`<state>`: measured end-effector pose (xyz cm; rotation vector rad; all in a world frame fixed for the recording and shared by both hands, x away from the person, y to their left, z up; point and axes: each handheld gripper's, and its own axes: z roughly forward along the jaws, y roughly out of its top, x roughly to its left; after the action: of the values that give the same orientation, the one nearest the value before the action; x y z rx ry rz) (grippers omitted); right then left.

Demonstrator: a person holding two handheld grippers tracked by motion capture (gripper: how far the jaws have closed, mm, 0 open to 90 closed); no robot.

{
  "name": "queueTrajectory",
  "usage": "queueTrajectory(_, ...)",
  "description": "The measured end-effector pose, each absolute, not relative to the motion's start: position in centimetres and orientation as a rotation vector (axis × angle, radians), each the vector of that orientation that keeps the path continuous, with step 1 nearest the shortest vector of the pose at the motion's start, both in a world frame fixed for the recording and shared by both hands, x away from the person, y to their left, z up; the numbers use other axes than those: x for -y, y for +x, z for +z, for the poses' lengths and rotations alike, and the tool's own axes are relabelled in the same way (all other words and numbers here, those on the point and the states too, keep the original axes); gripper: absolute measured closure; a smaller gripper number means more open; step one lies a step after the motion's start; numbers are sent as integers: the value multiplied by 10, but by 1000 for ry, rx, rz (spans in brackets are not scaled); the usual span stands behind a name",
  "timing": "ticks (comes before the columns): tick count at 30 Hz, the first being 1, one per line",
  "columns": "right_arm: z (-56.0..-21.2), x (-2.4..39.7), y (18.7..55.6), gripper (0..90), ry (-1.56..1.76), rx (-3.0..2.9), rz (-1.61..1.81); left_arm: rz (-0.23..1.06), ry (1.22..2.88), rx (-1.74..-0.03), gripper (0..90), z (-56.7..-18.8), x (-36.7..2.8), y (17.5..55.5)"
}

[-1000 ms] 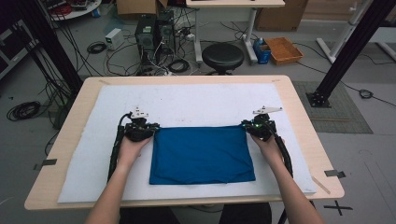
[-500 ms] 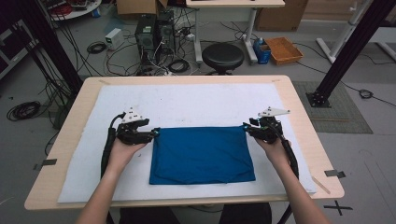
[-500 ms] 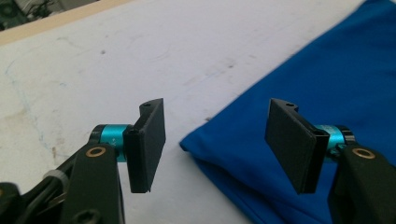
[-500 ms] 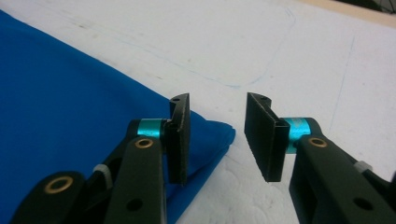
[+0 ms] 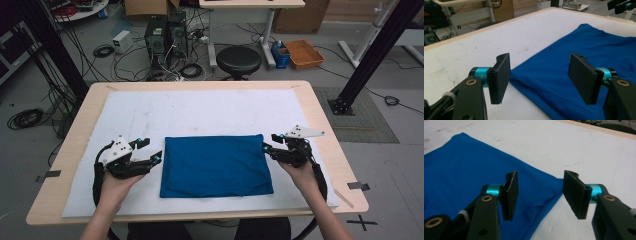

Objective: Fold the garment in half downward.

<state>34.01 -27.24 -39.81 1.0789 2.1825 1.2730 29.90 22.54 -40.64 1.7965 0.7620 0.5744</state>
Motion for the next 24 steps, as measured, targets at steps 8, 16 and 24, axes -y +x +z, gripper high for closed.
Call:
queueTrajectory(8,-397,288,320,398,1047,-2190,1357,453,1787,-751,249,-399,-228,293)
queueTrajectory(16,-400,295,320,359,1028,-2236,1400,446,1813,-727,249,-402,-224,294)
queueTrajectory(24,-402,291,321,326,1017,-2250,1401,454,1838,-708,249,-403,-221,295)
